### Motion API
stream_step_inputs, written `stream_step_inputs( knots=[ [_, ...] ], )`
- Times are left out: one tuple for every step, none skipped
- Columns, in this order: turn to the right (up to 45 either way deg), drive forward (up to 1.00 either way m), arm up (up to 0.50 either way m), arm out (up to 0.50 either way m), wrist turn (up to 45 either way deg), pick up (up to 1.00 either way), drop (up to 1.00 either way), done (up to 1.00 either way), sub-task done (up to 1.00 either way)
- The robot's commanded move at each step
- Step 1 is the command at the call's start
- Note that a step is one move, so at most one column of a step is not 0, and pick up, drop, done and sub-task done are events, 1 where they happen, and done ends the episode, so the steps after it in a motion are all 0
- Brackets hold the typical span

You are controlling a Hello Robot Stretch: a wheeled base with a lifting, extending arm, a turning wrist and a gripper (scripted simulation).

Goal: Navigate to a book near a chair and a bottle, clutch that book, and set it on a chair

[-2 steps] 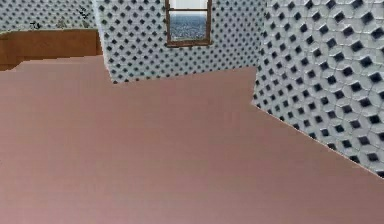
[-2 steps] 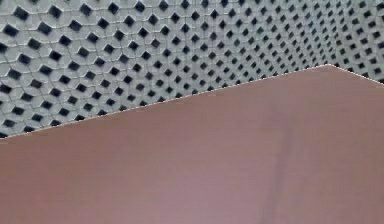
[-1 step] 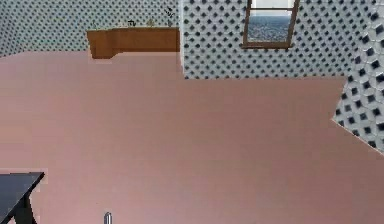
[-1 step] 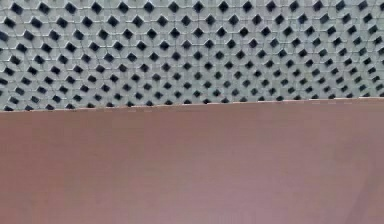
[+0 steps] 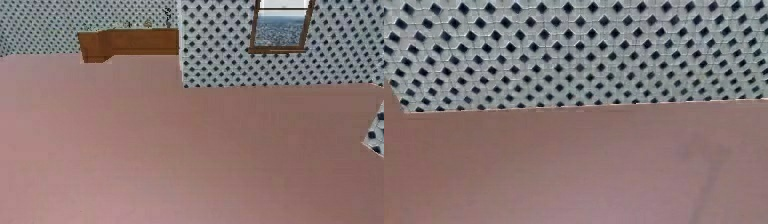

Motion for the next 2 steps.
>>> stream_step_inputs(
  knots=[
    [-42.0, 0.00, 0.00, 0.00, 0.0, 0.00, 0.00, 0.00, 0.00],
    [0.0, 0.20, 0.00, 0.00, 0.0, 0.00, 0.00, 0.00, 0.00]
  ],
)
